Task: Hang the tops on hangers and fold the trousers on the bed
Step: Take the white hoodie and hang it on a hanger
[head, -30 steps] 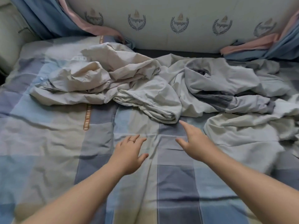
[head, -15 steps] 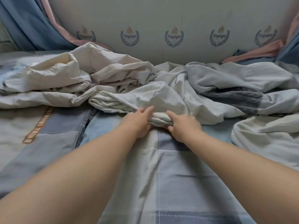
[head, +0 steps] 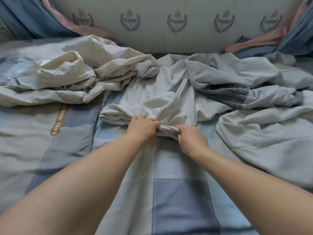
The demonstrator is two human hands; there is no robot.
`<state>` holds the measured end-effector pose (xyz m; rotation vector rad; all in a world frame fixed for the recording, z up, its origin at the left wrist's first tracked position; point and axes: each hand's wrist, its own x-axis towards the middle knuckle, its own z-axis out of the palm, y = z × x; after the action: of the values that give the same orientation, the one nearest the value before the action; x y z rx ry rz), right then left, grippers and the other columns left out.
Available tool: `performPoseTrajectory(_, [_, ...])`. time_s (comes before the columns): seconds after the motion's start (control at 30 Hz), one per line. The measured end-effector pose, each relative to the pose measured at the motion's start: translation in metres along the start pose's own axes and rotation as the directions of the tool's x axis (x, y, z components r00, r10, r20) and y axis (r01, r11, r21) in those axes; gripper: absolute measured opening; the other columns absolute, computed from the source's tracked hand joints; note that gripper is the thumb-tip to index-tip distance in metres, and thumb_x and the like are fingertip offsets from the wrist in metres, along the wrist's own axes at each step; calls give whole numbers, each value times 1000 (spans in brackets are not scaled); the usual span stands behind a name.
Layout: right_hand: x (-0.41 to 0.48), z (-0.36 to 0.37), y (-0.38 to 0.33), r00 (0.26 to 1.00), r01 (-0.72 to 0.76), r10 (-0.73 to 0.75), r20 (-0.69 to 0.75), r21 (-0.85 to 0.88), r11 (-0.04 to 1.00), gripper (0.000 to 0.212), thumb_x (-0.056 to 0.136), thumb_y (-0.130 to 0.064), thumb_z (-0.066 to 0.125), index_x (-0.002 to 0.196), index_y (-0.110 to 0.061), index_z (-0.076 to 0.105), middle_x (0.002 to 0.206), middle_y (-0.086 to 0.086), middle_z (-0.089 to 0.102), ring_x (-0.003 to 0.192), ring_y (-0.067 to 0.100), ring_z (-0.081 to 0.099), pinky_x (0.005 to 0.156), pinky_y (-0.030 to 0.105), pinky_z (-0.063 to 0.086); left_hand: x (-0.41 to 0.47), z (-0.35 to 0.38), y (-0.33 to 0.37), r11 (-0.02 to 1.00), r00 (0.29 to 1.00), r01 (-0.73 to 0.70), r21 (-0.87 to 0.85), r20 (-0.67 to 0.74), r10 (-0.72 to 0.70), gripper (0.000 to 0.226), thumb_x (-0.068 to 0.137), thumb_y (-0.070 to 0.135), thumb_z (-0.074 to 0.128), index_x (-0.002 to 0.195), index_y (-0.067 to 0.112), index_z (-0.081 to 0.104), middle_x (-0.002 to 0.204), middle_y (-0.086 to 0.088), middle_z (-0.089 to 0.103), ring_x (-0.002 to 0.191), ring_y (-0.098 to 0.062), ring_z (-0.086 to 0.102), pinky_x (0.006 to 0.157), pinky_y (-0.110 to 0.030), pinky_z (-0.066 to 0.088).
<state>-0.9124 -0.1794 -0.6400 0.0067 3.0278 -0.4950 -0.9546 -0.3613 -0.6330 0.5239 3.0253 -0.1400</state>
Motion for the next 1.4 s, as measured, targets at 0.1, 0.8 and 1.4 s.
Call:
performPoseTrajectory(0.1, [-64,-22,-1,998,-21,18,66,48,999,20,96,-23,44,106,-28,61,105,6,66,97,35,61,72,42,51,-62,-18,19,993,993,-31,-111,107,43,17,102,31,42,111,35,56,123,5,60,116,-28,47,83,-41,26])
performPoseTrajectory(0.8, [-490,-121,-54,703,-150,159,693,-73,986,15,97,-28,49,106,-30,60,109,4,68,102,34,62,68,39,43,-484,-119,138,943,600,82,-322,772,211,32,106,42,30,119,31,57,128,0,59,119,-31,46,95,-48,33])
performPoseTrajectory(1.4, [-134,-60,24,983,-35,37,180,-12,999,67,95,-49,58,153,-30,33,158,1,35,146,24,28,116,41,29,-151,-27,51,914,988,107,-391,145,-53,66,93,56,58,150,33,33,161,-2,29,139,-32,34,107,-46,36])
